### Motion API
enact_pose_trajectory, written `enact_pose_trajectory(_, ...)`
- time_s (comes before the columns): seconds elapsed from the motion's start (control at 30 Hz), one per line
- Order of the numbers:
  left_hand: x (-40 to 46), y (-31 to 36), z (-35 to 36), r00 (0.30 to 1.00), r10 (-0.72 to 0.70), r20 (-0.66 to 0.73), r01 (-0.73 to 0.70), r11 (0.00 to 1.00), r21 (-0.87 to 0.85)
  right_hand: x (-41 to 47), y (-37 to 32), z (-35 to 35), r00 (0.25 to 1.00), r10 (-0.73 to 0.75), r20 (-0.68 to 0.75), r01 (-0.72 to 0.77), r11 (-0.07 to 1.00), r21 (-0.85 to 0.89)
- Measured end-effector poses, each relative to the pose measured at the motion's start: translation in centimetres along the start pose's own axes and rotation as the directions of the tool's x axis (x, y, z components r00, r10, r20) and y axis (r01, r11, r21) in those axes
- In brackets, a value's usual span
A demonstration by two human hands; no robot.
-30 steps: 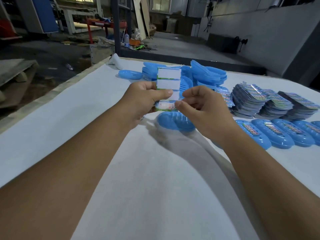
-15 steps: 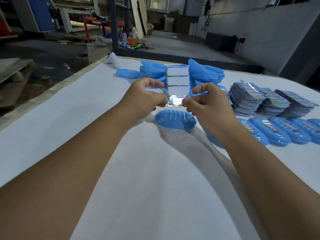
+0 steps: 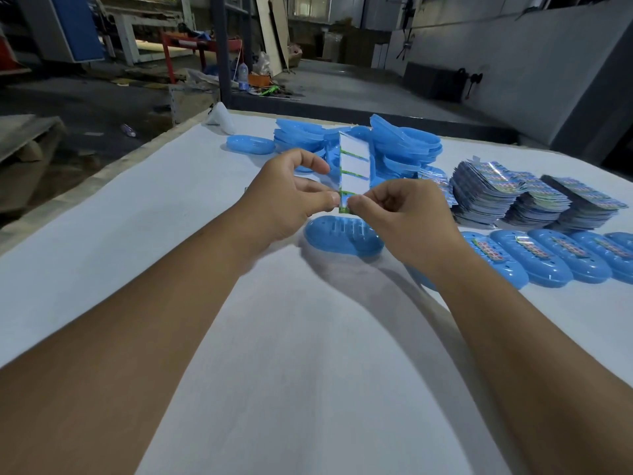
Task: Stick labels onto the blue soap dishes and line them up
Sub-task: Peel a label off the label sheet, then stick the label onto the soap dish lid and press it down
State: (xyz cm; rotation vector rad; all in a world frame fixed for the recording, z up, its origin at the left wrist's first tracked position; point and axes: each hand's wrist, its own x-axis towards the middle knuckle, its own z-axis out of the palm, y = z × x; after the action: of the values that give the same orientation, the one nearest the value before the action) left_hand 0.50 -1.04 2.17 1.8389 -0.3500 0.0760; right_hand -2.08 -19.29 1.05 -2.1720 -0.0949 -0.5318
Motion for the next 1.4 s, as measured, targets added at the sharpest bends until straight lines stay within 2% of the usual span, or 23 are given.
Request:
enact_pose_trajectory(0.13,0.0,-0.1,0.1,1.0,0.008,0.003,-0.008,1.0,0.029,-0.4,-0.5,0.1,0.999,-0.017,0.043,0.014,0.997,0.078)
enact_pose_trajectory(0.3,0.0,-0.1,0.2,1.0,-0.002,-0.016,0.002,1.0,0.024,-0.2,-0.4,0.1,0.999,0.038,0.014,-0.039,0.997,0.073)
enact_pose_trajectory(0.67,0.5,-0.1,-0.4,0.972,-0.122,-0.203,0.132,0.991,0.039,0.2,-0.1,-0.4,0.991,0.115,-0.072,-0.114,0.993,0.011)
enact_pose_trajectory(1.1,1.4,-1.4,-0.8,0.941,0.023,-0.337,0.123,0.906,0.406,0.5,-0.1,-0.6,0.977,0.179,-0.114,-0.184,0.982,-0.04)
enact_pose_trajectory(1.3,1.4,-1.7,-1.1,0.957,-0.037,-0.286,0.17,0.873,0.456,0.6,0.0,-0.9,0.965,0.23,-0.127,-0.228,0.973,0.029)
enact_pose_trajectory(1.4,1.1,-1.7,-1.2,0.961,-0.081,-0.263,0.22,0.8,0.558,0.7,0.1,-1.3,0.957,0.254,-0.138,-0.25,0.967,0.051)
